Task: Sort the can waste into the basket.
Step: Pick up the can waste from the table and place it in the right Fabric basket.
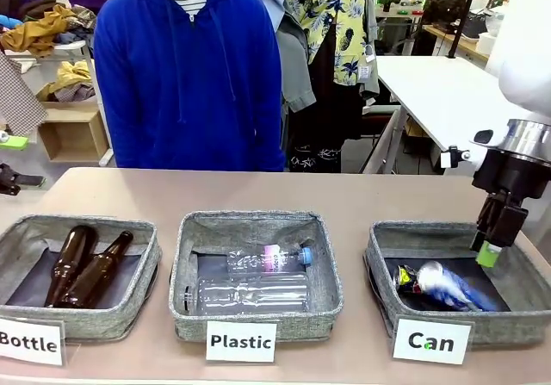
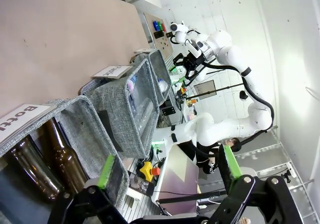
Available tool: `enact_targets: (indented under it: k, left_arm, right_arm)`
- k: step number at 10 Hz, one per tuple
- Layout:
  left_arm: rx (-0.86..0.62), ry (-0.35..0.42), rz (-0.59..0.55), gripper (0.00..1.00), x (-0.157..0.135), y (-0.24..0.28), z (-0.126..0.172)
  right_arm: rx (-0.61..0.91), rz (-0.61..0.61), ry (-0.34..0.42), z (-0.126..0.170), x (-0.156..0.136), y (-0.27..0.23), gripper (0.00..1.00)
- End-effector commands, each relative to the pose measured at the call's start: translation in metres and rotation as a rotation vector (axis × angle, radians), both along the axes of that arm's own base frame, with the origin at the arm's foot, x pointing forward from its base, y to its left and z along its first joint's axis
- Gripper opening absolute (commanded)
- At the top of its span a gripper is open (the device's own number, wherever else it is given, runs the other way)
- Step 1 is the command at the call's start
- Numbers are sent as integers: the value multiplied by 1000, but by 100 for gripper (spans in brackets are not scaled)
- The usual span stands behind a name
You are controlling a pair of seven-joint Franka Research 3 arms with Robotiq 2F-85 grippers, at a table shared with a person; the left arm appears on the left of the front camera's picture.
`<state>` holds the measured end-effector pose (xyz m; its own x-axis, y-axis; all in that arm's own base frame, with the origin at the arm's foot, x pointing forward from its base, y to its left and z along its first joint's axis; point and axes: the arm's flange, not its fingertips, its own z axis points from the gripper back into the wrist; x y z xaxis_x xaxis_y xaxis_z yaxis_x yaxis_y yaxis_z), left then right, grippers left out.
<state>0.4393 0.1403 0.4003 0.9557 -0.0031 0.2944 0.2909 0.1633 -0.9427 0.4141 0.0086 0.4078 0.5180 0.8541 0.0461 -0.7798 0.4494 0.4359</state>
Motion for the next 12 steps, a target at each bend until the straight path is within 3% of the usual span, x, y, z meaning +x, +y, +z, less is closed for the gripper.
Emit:
enact_targets:
  k: [1,3,4,5,7,8,10,11,12]
  left_arm:
    - [8,1,-1,100,-2,0,0]
    - [8,1,-1,100,-2,0,0]
    - [8,1,-1,100,-2,0,0]
    - [8,1,-1,100,-2,0,0]
    - [8,1,-1,100,-2,0,0]
    - [8,1,-1,100,-2,0,0]
    - [8,1,-1,100,-2,0,0]
    - [8,1,-1,100,-2,0,0]
    - [8,1,-1,100,-2,0,0]
  right_arm:
    - [14,9,-30,-3,-3,-1,100]
    - [128,-81,-2,1,0,4,100]
    - [272,-237,34,6,3,9,100]
    - [448,-361,71,10,4,13,100]
    - [1024,-775,215,26,7,13,100]
    - [1195,-881,255,27,5,6,100]
    - [1350,-1072,307,23,10,-3,100]
    - [1356,-1119,262,18,14,0,100]
    - [875,-668,327,28,11,-5,100]
